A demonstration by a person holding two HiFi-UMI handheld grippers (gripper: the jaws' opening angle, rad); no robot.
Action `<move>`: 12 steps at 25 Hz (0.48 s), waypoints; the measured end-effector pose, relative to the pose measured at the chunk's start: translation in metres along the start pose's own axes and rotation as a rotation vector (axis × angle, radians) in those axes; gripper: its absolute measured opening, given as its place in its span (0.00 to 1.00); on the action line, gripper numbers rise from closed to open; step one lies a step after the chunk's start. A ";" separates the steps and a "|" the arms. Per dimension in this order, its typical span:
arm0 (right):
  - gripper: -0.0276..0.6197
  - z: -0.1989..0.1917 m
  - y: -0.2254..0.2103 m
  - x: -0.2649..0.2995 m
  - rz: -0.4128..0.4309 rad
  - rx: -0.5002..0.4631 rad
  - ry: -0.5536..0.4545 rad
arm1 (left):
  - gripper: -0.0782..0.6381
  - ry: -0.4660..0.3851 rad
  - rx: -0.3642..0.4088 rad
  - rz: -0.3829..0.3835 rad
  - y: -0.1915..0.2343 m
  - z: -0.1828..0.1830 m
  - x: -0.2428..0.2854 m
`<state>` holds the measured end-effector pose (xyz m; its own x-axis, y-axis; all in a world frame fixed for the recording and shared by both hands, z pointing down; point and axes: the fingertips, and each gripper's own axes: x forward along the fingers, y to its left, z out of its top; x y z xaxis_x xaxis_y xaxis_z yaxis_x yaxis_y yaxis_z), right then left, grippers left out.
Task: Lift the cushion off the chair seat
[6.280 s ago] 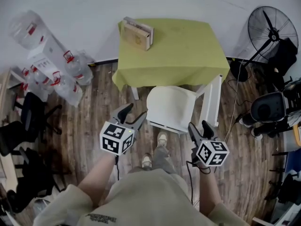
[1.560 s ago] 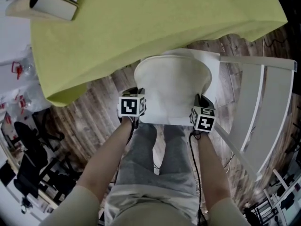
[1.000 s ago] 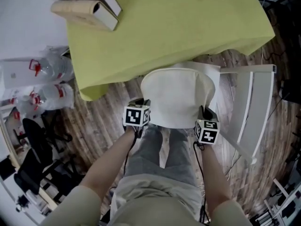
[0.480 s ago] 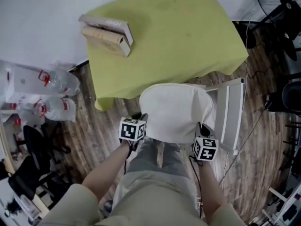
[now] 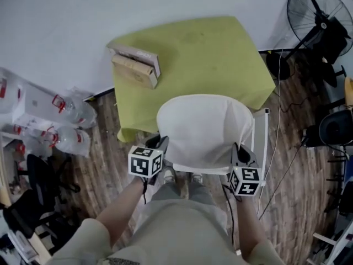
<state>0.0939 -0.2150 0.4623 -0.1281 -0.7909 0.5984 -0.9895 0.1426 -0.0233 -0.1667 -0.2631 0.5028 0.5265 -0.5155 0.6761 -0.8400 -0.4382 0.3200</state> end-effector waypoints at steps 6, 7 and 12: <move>0.08 0.068 0.008 -0.034 0.032 0.044 -0.154 | 0.23 -0.165 0.066 0.032 -0.010 0.065 -0.052; 0.08 0.077 0.011 -0.039 0.036 0.045 -0.178 | 0.23 -0.191 0.072 0.038 -0.010 0.075 -0.061; 0.08 0.123 0.020 -0.066 0.043 0.031 -0.298 | 0.23 -0.317 0.114 0.051 -0.019 0.122 -0.106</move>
<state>0.0746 -0.2331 0.3236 -0.1791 -0.9252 0.3345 -0.9838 0.1651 -0.0701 -0.1900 -0.2903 0.3438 0.5135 -0.7344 0.4438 -0.8558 -0.4759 0.2027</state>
